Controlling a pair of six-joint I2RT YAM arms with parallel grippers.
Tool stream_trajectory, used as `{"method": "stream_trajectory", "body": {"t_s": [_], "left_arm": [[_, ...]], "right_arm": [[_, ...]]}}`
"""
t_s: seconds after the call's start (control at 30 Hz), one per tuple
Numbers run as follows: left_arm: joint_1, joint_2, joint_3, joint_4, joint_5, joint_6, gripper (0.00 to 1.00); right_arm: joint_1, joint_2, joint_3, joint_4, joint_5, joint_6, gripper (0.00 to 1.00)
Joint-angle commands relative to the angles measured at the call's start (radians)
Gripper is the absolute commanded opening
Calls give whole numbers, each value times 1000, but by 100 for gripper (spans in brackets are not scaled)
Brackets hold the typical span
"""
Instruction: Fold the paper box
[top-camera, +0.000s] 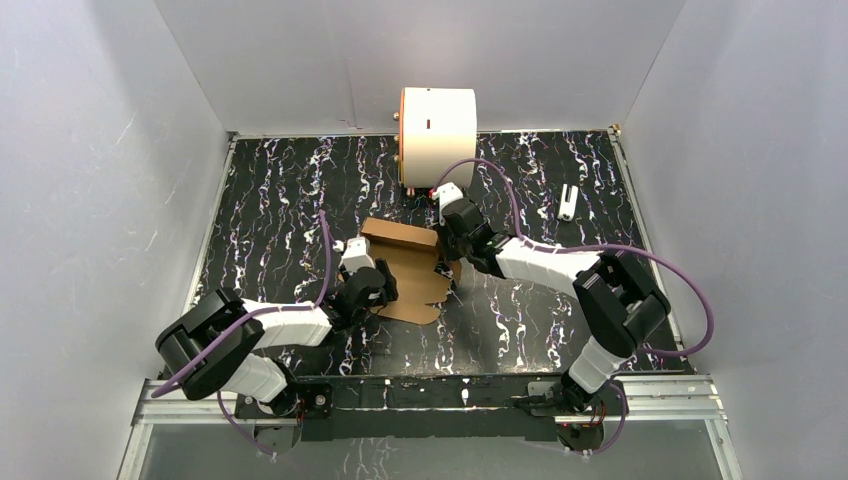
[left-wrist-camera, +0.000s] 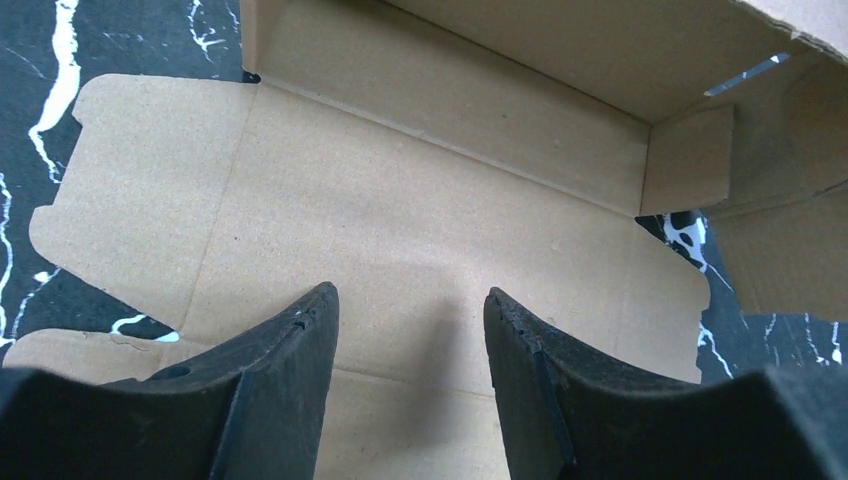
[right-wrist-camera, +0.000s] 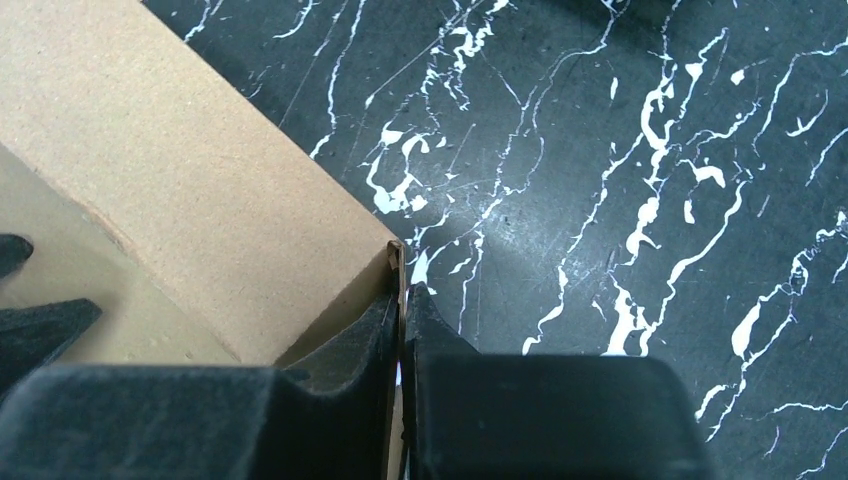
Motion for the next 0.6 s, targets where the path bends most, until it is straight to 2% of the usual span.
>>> {"method": "stream_trajectory", "body": {"t_s": [0.0,0.23,0.57], "left_arm": [[-11,9,-12,-34,98,-53,52],[-71,16,-21,-8,94,-132,51],[-83,20,-30,-39,38,-257,48]], "right_arm": [[-14,23,37,36,21,68,16],[-14,27,27,60,-3,96,22],[-15,-138,-88,88,-13,62,34]]}}
